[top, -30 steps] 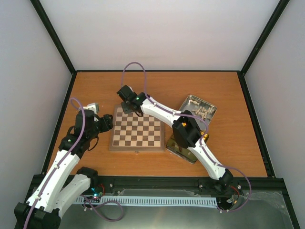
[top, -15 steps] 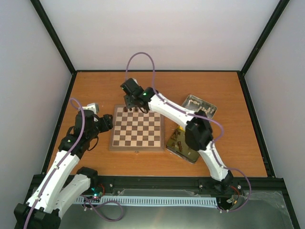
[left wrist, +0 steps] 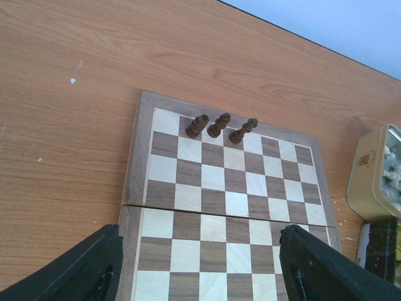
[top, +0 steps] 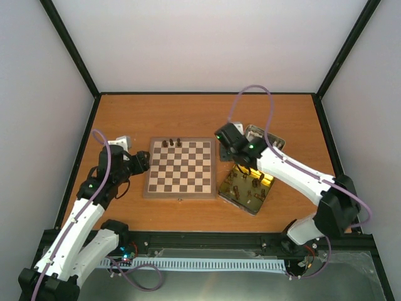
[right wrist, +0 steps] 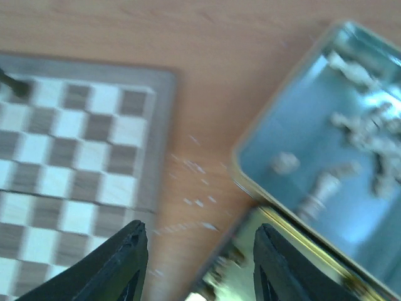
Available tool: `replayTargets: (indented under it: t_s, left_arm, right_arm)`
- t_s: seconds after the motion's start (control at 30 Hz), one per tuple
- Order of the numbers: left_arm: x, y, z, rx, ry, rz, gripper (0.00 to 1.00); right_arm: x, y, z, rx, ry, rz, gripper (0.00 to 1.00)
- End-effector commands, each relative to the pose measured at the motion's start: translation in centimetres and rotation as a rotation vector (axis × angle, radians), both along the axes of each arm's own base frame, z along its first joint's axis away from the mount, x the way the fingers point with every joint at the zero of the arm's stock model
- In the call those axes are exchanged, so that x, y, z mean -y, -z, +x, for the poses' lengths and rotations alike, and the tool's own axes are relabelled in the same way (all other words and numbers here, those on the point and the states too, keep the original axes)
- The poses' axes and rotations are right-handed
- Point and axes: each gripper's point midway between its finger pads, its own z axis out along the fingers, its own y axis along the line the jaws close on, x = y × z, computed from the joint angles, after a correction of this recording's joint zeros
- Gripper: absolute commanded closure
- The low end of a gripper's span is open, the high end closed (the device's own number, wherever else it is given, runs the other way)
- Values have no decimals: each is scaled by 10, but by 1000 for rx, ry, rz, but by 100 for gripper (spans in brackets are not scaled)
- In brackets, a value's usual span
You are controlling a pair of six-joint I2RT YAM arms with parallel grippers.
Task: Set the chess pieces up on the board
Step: Pick up the chess piece from the storage box.
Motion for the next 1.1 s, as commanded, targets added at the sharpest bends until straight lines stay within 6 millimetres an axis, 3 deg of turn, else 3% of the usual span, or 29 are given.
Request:
replayTargets:
  t_s: [0.0,0.2,0.4,0.6,0.8,1.07]
  left_arm:
    - [6,-8,4,37,36,-17,31]
    - [8,-4,5,17,40,-15,30]
    - [6,-3,5,17,29,-11,30]
    - [5,-2,5,12,27,-8,30]
    - [5,-2,4,14,25,-6,30]
    - [5,-2,5,14,26,-6,30]
  right_arm:
    - [52,40,-28,-94,160,-3,53]
    - [88,88,-41,-180,306,-5,55]
    - [95,123,-38,-239,321,9,62]
    - [84,133,-30,-252,262,19,63]
    - [94,143,-31,-272,298,-34,77]
    - [96,138,-30,-272,292,-50,92]
